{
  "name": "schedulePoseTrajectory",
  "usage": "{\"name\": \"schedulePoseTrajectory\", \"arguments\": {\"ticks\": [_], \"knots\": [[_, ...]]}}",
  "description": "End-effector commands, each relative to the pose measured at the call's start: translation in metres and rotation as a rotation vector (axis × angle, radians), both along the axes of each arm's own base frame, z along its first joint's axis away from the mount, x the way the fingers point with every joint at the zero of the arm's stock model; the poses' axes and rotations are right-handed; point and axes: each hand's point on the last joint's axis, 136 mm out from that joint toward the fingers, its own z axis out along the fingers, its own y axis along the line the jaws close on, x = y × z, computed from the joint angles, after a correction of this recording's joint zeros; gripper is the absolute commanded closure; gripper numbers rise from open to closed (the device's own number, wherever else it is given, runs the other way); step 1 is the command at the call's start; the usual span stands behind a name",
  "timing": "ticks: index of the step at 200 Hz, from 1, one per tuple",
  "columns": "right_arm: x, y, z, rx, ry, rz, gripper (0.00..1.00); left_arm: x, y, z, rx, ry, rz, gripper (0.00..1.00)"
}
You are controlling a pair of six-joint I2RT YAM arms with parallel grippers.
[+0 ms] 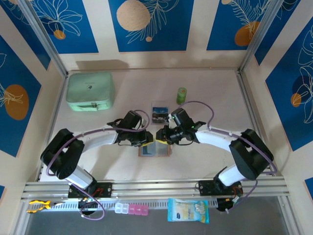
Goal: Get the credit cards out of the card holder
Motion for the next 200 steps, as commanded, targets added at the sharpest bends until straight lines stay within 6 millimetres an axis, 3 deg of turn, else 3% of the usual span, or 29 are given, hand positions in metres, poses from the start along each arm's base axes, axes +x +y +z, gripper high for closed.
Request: {"name": "schedulePoseTrajectory", "arguments": {"ticks": [1, 77, 200], "knots": [[-0.005, -0.021, -0.001, -0.049, 0.0, -0.02, 0.71, -0.002, -0.013, 0.009, -0.01, 0.001, -0.029, 0.69], [-0.005, -0.059, 0.011, -0.056, -0.028, -0.096, 0.67, 0.0, -0.049, 0.008, -0.016, 0.001, -0.091, 0.64], [-0.006, -0.052, 0.011, -0.038, -0.013, -0.087, 0.66, 0.002, -0.043, 0.009, -0.001, -0.022, -0.09, 0.62]]}}
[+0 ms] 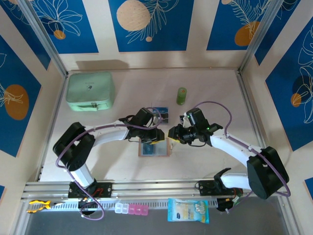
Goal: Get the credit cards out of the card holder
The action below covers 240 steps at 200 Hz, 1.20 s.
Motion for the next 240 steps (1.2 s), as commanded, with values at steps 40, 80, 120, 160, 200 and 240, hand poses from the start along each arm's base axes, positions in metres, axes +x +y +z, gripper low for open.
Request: {"name": "schedulePoseTrajectory", "arguments": {"ticks": [40, 80, 120, 160, 200, 240], "knots": [[-0.008, 0.022, -0.008, 0.005, 0.047, 0.06, 0.7, 0.0, 0.024, 0.002, 0.028, -0.017, 0.031, 0.68], [-0.01, 0.047, -0.016, 0.003, 0.074, 0.112, 0.77, -0.001, 0.048, -0.006, 0.044, -0.007, 0.07, 0.77], [-0.013, 0.073, -0.028, 0.007, 0.111, 0.162, 0.85, -0.002, 0.072, -0.014, 0.056, 0.006, 0.109, 0.86], [-0.016, 0.085, -0.047, 0.0, 0.158, 0.184, 0.89, -0.004, 0.088, -0.021, 0.059, 0.026, 0.129, 0.91], [-0.022, 0.076, -0.073, -0.067, 0.204, 0.176, 0.91, -0.007, 0.096, -0.029, 0.061, 0.047, 0.136, 0.94], [-0.024, 0.064, -0.089, -0.144, 0.235, 0.167, 0.92, -0.008, 0.095, -0.032, 0.056, 0.058, 0.129, 0.96]]}}
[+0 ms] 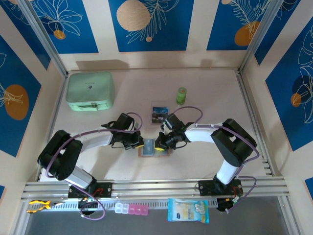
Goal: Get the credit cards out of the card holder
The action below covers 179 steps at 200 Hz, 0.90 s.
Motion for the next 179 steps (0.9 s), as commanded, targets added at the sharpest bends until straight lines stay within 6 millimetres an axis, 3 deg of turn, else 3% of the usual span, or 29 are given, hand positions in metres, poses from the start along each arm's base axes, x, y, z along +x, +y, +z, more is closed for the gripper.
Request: {"name": "schedulePoseTrajectory", "arguments": {"ticks": [1, 51, 108, 179], "knots": [[-0.003, -0.006, -0.008, -0.054, 0.022, 0.009, 0.92, -0.003, 0.001, 0.0, -0.016, 0.007, -0.02, 0.96], [0.002, 0.003, 0.014, -0.021, -0.028, 0.024, 0.91, -0.004, 0.0, -0.002, -0.017, 0.016, -0.021, 0.98], [0.008, 0.017, 0.032, 0.061, -0.052, 0.022, 0.8, -0.006, 0.001, -0.011, -0.008, 0.034, -0.025, 0.99], [0.009, 0.026, 0.026, 0.1, -0.021, 0.026, 0.75, -0.01, 0.006, -0.019, 0.018, 0.043, -0.027, 0.99]]}}
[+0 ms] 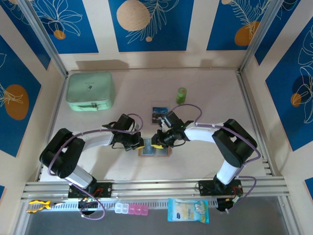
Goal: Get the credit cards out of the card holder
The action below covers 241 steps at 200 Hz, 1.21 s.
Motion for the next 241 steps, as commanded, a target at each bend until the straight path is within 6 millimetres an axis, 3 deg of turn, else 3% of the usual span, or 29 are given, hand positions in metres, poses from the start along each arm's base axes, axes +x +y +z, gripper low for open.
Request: {"name": "schedulePoseTrajectory", "arguments": {"ticks": [1, 134, 201, 241], "knots": [[0.001, 0.011, 0.006, 0.042, 0.014, 0.014, 0.75, -0.006, 0.007, -0.01, 0.02, 0.018, -0.015, 0.99], [-0.002, 0.018, -0.007, 0.052, 0.05, 0.037, 0.79, -0.007, 0.008, -0.009, 0.021, 0.016, -0.016, 0.99], [-0.005, -0.005, -0.019, -0.09, 0.045, 0.014, 0.78, -0.008, 0.009, -0.01, 0.025, 0.017, -0.015, 0.99], [-0.005, -0.008, -0.019, -0.116, 0.043, 0.02, 0.77, -0.006, 0.009, -0.004, 0.022, 0.005, -0.01, 0.96]]}}
